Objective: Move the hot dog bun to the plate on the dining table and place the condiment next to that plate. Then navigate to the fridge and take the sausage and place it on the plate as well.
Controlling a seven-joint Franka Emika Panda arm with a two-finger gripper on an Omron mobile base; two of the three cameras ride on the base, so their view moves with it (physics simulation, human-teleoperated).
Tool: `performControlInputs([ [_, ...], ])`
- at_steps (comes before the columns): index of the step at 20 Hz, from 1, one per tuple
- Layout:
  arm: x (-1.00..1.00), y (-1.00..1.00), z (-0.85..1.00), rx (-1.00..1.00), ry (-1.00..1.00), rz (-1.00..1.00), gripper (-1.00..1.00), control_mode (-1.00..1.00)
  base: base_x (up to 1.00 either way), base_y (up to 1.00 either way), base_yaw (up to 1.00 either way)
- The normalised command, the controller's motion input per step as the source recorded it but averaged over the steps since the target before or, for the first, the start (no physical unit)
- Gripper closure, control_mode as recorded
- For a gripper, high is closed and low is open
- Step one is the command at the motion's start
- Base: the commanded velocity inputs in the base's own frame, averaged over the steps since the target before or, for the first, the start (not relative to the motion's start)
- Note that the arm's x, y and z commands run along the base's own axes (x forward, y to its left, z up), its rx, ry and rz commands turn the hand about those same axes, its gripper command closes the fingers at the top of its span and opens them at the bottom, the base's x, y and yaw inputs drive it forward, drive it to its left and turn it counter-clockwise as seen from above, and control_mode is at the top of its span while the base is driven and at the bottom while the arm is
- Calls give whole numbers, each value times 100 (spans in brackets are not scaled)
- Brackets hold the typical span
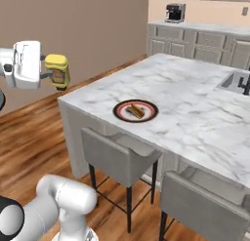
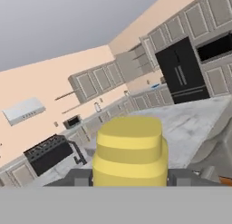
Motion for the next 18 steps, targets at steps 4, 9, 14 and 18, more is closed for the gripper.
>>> performControlInputs([
  [4,0,0,0,0,0,0,100,100,67,68,-51],
  [9,0,0,0,0,0,0,100,100,76,56,-48],
  [14,0,0,0,0,0,0,100,100,80,47,-42],
  [18,0,0,0,0,0,0,100,100,77,52,-39],
])
